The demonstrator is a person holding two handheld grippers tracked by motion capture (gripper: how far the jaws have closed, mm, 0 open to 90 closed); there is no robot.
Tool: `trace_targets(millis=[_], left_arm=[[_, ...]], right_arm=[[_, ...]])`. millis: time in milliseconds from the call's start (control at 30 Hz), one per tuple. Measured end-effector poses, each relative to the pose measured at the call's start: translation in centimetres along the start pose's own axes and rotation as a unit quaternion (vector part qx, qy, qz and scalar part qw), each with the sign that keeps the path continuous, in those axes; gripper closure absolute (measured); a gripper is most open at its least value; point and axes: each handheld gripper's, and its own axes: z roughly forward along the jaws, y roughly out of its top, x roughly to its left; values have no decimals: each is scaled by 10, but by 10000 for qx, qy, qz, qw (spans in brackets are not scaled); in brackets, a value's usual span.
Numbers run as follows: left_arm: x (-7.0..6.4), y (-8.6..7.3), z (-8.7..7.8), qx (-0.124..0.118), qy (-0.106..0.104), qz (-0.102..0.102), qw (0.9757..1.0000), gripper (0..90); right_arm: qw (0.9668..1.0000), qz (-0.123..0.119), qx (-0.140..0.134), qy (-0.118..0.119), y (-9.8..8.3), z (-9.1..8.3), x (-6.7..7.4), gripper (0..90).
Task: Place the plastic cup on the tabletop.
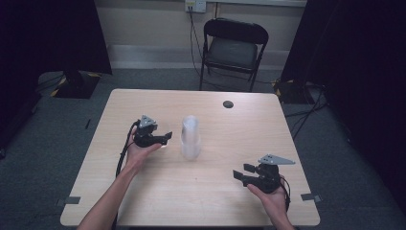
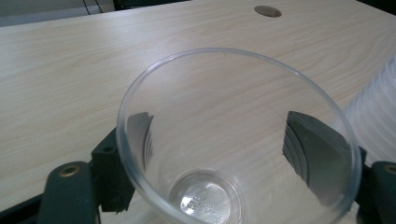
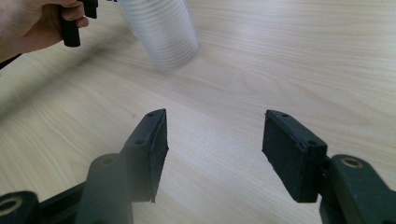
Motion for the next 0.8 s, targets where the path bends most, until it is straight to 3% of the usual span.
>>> trace_targets(millis=[133, 267, 433, 667, 800], left_arm=[[0, -1, 1, 9, -83, -3, 10000, 184], [0, -3, 2, 169, -75, 47, 9998, 164], [1, -3, -2, 246, -77, -91, 9996, 160], [2, -3, -13, 294, 35, 79, 9995, 161], [2, -7, -18, 399, -41, 176, 9990, 163]], right_arm=[[10000, 1, -2, 17, 0, 0, 0, 401], [10000, 14, -22, 19, 0, 0, 0, 399], [10000, 22, -50, -1, 0, -2, -2, 397], [9999, 45, -89, -48, 1, -5, -3, 397], [9999, 47, -96, -44, 0, -5, -4, 397]])
